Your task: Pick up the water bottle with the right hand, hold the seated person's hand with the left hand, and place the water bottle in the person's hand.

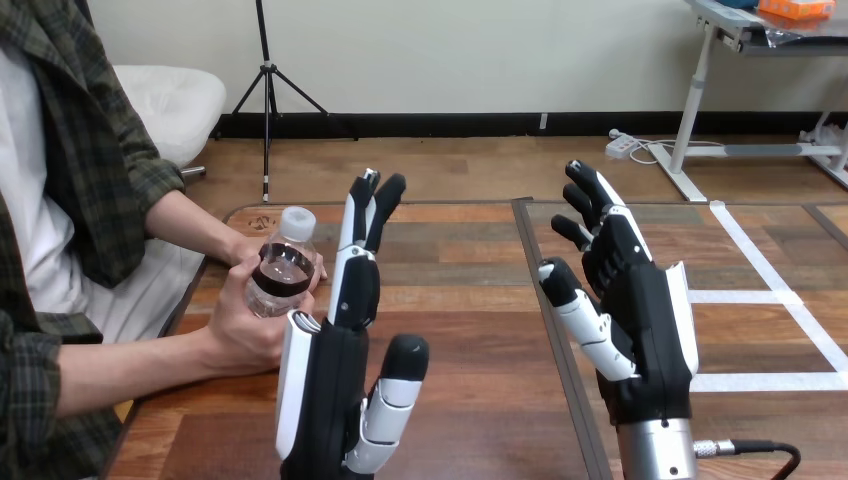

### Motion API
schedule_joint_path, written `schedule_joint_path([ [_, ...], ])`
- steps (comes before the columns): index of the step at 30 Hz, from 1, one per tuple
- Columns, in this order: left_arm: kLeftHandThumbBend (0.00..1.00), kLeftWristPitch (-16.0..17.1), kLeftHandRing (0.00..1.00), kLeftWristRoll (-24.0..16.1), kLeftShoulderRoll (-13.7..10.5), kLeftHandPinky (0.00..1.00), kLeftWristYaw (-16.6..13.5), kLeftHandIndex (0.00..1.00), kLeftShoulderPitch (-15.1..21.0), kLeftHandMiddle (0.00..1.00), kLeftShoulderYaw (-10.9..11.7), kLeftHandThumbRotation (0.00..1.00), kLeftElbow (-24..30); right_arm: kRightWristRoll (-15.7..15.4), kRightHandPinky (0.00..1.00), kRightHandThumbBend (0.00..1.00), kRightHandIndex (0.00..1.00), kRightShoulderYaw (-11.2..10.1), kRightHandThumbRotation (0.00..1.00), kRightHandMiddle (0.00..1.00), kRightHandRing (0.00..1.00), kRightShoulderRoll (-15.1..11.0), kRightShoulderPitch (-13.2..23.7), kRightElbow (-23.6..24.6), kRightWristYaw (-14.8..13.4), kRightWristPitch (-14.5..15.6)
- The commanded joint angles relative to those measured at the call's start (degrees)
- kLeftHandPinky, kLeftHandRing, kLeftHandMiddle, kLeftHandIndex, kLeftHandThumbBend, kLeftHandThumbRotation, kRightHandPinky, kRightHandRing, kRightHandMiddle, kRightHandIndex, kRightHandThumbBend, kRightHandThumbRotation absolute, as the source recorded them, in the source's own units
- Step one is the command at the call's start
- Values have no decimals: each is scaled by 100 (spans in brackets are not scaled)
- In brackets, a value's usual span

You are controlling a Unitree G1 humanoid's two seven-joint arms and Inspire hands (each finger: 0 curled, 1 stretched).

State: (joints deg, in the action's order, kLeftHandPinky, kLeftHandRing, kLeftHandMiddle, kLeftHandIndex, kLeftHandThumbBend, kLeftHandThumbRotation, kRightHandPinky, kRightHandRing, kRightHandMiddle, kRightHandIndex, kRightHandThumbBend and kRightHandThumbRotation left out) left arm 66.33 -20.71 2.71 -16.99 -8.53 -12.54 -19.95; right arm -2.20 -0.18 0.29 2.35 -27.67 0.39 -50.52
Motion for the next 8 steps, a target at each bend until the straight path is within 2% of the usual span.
schedule_joint_path([
  [1,54,-37,96,17,136,100,56,100,142,95,4,100,71,20,86,75,89,13,66,95,94,110,155,86,-48,-122],
  [8,55,-174,97,165,101,100,217,100,73,95,-48,100,194,9,86,75,88,6,66,95,94,132,128,111,-87,-109],
])
